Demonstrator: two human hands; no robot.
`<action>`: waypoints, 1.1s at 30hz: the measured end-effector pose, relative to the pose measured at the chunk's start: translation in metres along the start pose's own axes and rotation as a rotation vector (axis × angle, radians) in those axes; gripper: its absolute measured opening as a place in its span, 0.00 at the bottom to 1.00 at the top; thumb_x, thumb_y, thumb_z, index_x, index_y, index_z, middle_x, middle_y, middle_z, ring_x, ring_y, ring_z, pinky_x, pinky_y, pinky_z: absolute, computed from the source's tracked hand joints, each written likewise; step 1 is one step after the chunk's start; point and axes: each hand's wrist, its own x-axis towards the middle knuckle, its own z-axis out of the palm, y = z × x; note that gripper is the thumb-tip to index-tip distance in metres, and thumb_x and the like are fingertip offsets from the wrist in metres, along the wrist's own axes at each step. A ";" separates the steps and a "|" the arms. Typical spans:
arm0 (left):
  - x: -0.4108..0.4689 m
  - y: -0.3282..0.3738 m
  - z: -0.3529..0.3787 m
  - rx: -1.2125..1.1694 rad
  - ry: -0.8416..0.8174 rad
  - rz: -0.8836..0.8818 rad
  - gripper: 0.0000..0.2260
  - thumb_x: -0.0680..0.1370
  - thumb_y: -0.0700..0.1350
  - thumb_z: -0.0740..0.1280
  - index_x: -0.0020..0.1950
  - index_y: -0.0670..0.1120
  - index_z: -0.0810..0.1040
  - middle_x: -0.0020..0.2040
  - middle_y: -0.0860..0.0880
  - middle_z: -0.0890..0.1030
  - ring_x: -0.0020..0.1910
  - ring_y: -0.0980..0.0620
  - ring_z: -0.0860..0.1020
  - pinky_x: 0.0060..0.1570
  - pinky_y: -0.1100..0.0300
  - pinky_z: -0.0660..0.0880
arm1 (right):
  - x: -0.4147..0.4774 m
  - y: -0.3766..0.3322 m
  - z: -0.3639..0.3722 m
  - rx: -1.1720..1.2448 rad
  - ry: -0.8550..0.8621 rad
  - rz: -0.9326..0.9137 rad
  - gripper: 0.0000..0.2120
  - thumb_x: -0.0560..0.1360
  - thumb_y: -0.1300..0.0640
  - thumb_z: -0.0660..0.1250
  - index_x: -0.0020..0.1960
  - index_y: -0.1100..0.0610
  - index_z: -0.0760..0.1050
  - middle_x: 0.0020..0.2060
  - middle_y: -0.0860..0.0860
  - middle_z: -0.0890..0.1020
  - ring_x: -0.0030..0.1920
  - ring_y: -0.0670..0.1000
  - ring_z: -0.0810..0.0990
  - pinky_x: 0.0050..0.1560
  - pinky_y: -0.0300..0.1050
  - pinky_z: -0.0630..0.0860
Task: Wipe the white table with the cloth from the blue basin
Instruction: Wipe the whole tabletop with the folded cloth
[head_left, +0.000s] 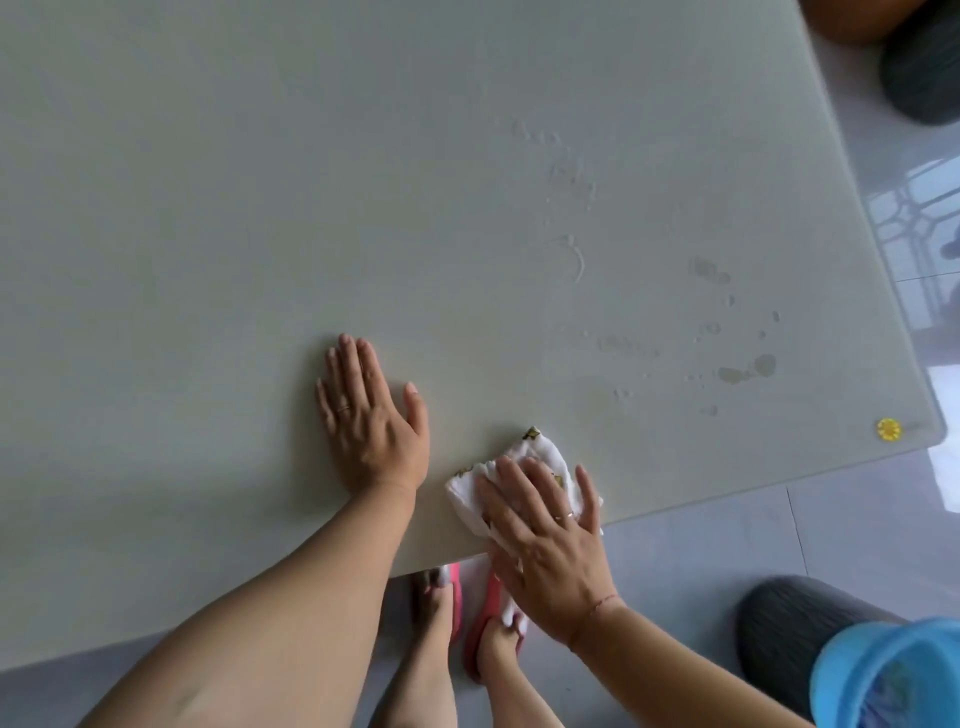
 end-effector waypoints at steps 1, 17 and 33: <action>0.000 0.000 0.000 0.003 0.000 0.000 0.29 0.77 0.52 0.51 0.75 0.39 0.59 0.76 0.41 0.60 0.75 0.43 0.57 0.73 0.45 0.53 | 0.004 0.000 -0.001 -0.014 -0.023 0.012 0.28 0.71 0.44 0.61 0.70 0.48 0.67 0.68 0.52 0.72 0.70 0.57 0.66 0.69 0.68 0.50; 0.000 -0.001 0.001 0.033 -0.026 0.009 0.29 0.77 0.52 0.51 0.75 0.39 0.57 0.76 0.40 0.59 0.75 0.42 0.57 0.74 0.45 0.52 | 0.012 0.108 -0.014 0.029 -0.046 0.483 0.30 0.76 0.39 0.46 0.75 0.50 0.54 0.75 0.51 0.54 0.76 0.52 0.50 0.74 0.61 0.43; 0.020 0.022 -0.012 0.017 -0.019 0.012 0.29 0.75 0.50 0.51 0.73 0.37 0.62 0.75 0.39 0.61 0.75 0.39 0.58 0.73 0.43 0.50 | 0.050 0.143 -0.026 -0.048 -0.074 0.044 0.29 0.78 0.40 0.50 0.75 0.50 0.55 0.75 0.52 0.59 0.76 0.53 0.52 0.73 0.60 0.48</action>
